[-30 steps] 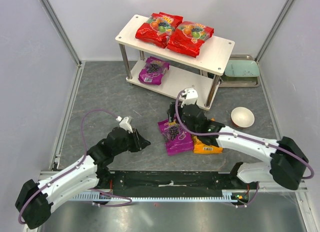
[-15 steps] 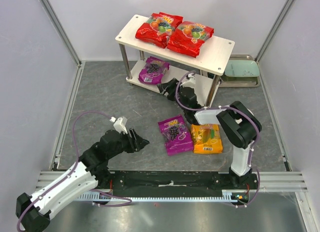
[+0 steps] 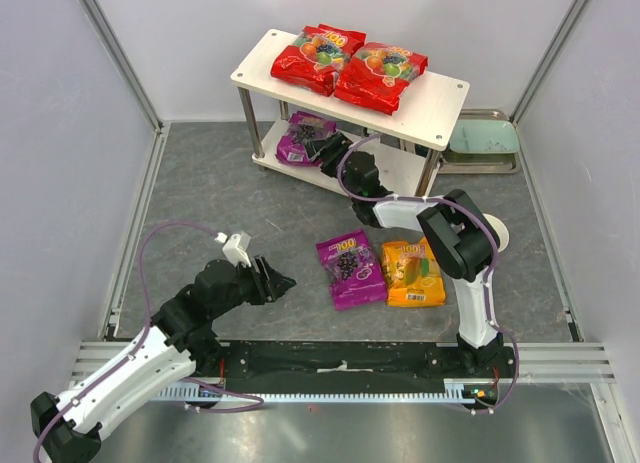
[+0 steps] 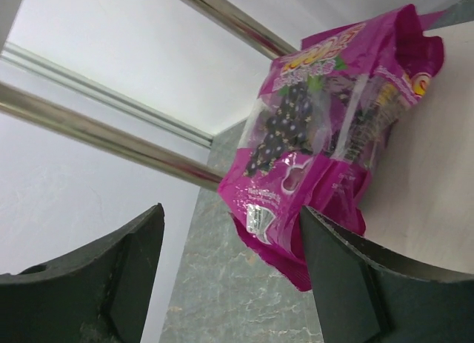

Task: Place and organize the candy bags onto the shelf

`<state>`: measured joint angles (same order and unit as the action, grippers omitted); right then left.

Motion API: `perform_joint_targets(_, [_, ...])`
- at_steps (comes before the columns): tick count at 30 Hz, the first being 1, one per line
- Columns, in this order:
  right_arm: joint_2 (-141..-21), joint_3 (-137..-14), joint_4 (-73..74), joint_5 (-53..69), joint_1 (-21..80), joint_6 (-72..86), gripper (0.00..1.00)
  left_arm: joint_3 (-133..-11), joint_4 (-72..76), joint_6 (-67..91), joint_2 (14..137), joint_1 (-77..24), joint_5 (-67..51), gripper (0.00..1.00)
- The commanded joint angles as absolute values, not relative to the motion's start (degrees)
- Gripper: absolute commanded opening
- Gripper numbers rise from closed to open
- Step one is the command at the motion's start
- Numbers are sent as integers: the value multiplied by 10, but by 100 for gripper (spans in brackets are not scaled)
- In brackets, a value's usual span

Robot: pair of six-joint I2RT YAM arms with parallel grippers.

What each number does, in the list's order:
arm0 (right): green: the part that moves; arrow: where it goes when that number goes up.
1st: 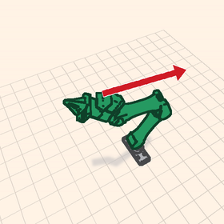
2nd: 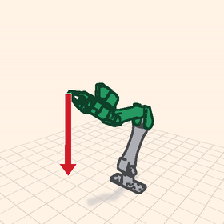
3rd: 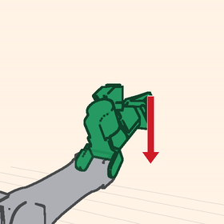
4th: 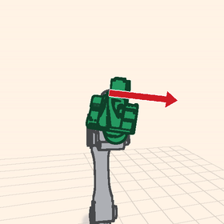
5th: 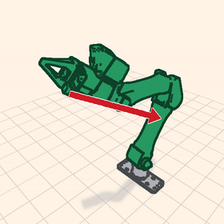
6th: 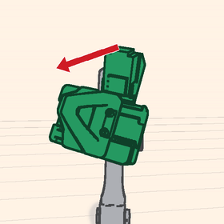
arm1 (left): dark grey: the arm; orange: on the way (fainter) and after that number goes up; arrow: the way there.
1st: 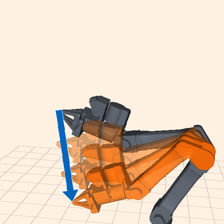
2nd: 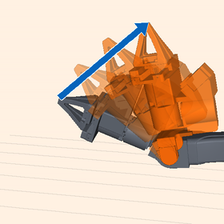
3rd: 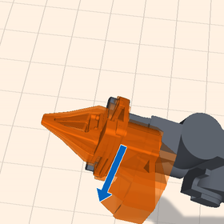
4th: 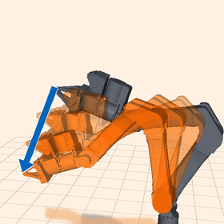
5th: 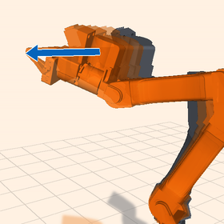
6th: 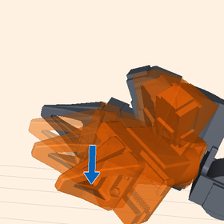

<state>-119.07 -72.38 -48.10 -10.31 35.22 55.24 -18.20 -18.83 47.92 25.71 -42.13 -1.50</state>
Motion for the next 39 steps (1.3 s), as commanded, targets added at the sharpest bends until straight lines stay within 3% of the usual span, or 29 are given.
perform_joint_targets(1, [-1199,-763,-412,-134,341,543,81,-207,-200,453,251,-423,-1,57])
perform_joint_targets(7, [-1191,-742,-396,-177,340,543,81,-207,-201,454,247,-424,-1,57])
perform_joint_targets(16, [-1266,-855,-367,-154,324,548,80,-208,-205,452,247,-424,-2,56])
perform_joint_targets(18, [-1288,-876,-357,-142,321,549,67,-210,-206,452,246,-423,-1,56])
perform_joint_targets(19, [-1293,-883,-356,-136,319,551,56,-210,-208,452,246,-424,-1,56])
perform_joint_targets(20, [-1295,-884,-361,-127,317,552,33,-211,-209,452,246,-424,-2,56])
perform_joint_targets(23, [-1281,-841,-401,-116,316,554,0,-213,-216,453,239,-423,11,55])
perform_joint_targets(34, [-1098,-535,-522,-52,341,561,0,-219,-222,451,237,-423,19,54])
perform_joint_targets(39, [-982,-461,-484,-27,383,527,0,-229,-229,449,239,-423,25,54])
